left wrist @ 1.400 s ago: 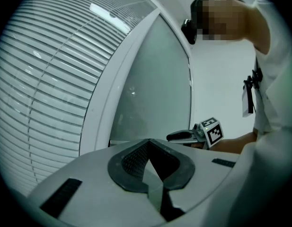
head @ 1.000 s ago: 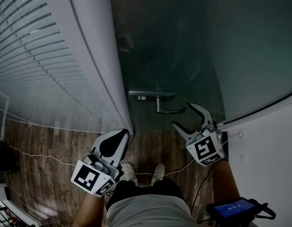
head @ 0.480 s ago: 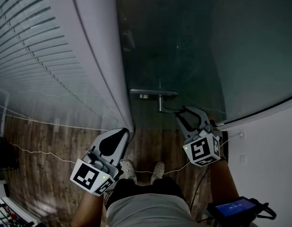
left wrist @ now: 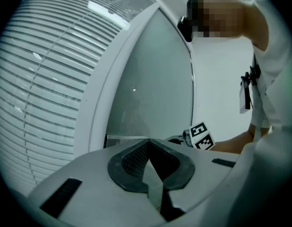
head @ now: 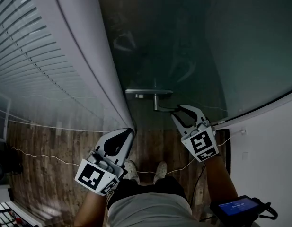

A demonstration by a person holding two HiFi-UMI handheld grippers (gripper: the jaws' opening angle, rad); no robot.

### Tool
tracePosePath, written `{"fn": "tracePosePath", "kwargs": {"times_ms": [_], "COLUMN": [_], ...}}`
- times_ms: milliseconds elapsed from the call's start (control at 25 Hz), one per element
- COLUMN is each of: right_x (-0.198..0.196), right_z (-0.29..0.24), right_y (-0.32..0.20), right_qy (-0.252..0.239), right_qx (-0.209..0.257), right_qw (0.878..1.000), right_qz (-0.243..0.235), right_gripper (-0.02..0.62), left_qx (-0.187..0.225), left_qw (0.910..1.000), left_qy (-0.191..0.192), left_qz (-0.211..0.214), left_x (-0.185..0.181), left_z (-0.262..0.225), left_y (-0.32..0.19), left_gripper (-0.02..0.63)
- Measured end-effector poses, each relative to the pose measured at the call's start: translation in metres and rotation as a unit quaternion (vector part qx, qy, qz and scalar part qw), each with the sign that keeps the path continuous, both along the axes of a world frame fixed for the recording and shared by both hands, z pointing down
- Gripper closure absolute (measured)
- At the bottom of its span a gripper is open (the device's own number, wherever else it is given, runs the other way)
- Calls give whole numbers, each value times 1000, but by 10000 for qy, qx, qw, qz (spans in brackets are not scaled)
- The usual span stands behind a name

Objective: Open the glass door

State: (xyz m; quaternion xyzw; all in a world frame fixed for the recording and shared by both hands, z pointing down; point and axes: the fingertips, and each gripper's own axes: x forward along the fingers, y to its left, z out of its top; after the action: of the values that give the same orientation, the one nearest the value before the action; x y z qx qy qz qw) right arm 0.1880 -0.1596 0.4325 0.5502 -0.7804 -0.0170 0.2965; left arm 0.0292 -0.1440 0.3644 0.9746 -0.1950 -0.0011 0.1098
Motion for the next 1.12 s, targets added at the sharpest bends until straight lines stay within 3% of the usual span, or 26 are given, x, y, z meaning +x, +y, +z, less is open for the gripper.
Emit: {"fn": "tracePosePath", "kwargs": {"times_ms": [400, 760, 1120], "right_x": [-2, 5, 18], "right_z": [13, 29, 36], "right_y": [-7, -22, -44], "right_qy": [-682, -704, -788], "right_qx": [31, 105, -222], "right_qw": [9977, 9974, 9965], "right_qz": [1, -78, -184], "right_gripper": [477, 479, 480], "left_qx": [100, 188, 198], "left_qw": [9997, 9996, 9995], "left_qy": [-2, 20, 81], "left_qz": [-225, -188, -239], "left_x": [9, 33, 44], "left_z": [-10, 1, 2], "left_y": [-4, 10, 14], "left_gripper": [606, 604, 606]}}
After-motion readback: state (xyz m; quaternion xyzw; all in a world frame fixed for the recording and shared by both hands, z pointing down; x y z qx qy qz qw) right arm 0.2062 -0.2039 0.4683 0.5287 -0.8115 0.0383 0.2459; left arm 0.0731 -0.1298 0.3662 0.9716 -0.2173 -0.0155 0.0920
